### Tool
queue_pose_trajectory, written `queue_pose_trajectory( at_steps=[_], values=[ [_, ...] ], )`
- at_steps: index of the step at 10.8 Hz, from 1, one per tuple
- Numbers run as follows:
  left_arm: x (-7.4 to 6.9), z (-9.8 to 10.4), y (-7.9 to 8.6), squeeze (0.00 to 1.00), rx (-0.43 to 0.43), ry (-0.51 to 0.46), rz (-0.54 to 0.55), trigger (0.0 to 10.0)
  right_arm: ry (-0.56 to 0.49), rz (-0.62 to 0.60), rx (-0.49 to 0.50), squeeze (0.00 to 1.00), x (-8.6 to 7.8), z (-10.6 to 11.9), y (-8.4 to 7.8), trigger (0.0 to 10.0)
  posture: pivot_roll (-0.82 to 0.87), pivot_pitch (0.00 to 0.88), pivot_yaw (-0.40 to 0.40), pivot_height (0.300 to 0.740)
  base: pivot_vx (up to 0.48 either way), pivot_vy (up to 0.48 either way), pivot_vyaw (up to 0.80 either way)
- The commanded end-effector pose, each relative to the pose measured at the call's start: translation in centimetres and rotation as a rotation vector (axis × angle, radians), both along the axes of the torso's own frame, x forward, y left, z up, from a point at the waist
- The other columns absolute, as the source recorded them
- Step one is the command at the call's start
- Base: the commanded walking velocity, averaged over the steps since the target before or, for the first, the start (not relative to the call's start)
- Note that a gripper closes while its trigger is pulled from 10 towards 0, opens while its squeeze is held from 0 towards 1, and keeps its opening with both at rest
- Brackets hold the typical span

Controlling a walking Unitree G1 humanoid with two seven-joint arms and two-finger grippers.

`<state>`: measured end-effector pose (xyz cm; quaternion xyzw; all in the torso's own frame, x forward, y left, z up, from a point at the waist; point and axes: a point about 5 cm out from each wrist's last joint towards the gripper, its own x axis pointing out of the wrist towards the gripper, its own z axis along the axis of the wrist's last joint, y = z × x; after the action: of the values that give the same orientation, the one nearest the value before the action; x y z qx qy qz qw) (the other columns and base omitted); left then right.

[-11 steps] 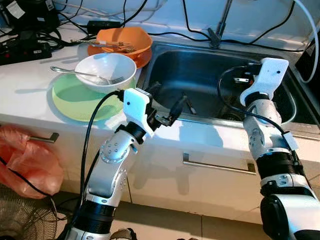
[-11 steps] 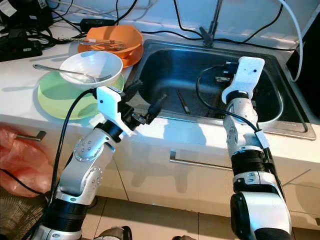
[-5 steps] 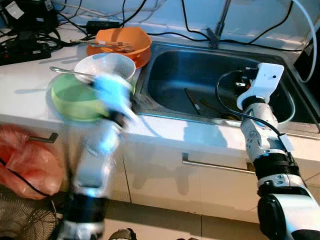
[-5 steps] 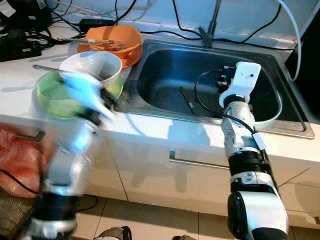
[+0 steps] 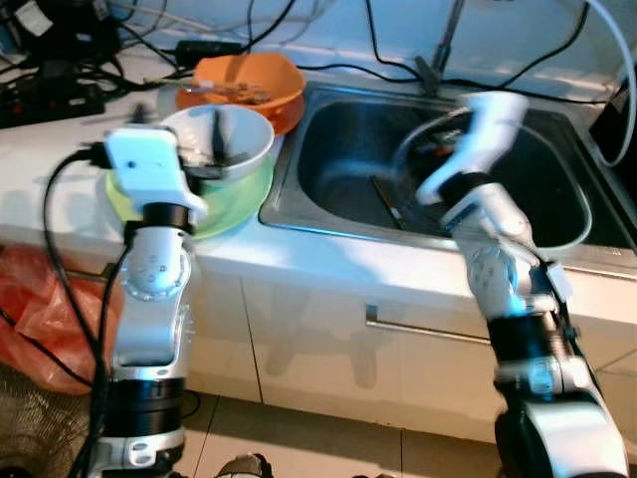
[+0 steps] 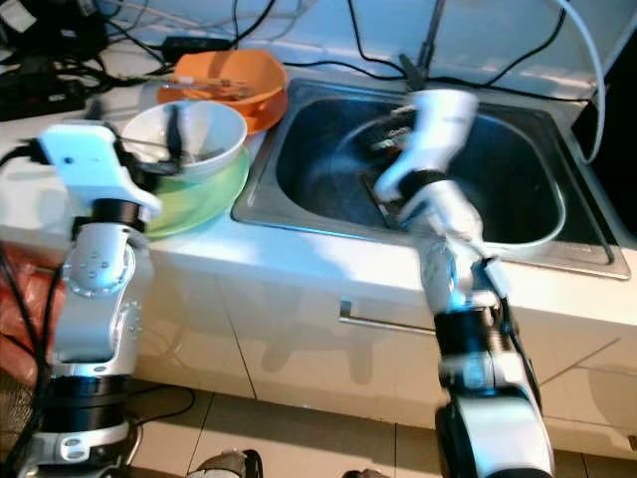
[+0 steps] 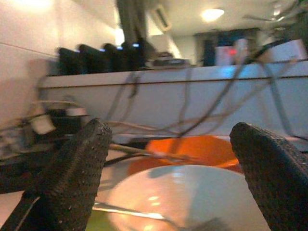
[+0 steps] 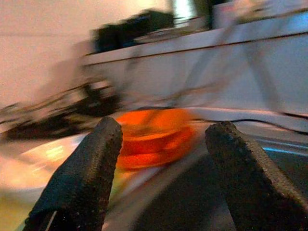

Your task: Kitchen organization

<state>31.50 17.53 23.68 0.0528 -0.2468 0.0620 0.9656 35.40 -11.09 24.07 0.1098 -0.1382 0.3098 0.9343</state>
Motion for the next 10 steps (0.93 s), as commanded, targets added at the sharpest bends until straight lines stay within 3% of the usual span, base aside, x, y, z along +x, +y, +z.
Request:
queue_pose_trajectory(
  at_steps=[1,2,3,7,10],
  values=[
    [0.1,-0.1,0.7,1.0,0.004,0.011,0.056,10.0,-0.004,0.088,-0.03,1.0,-0.8,0.1,0.3,10.0,0.03,0.09,-0.029,0.74,0.0,0.0,0.0],
    [0.1,-0.2,1.2,1.0,-0.003,0.017,0.076,10.0,-0.005,0.156,-0.061,0.29,-1.5,0.0,0.8,10.0,0.03,0.09,-0.029,0.74,0.0,0.0,0.0],
    [0.1,-0.2,1.9,1.0,-0.011,0.019,0.101,10.0,0.006,0.302,-0.1,0.0,-3.1,-0.1,1.7,10.0,0.03,0.091,-0.032,0.74,0.0,0.0,0.0],
    [0.3,0.1,3.8,1.0,-0.013,0.019,0.218,10.0,0.021,0.407,-0.142,0.0,-4.7,-0.3,2.2,10.0,0.03,0.091,-0.028,0.74,0.0,0.0,0.0],
    [1.2,-0.6,5.6,1.0,-0.129,0.097,0.259,10.0,0.045,0.527,-0.193,0.0,-6.5,-0.8,2.8,10.0,0.03,0.092,-0.027,0.74,0.0,0.0,0.0]
  ],
)
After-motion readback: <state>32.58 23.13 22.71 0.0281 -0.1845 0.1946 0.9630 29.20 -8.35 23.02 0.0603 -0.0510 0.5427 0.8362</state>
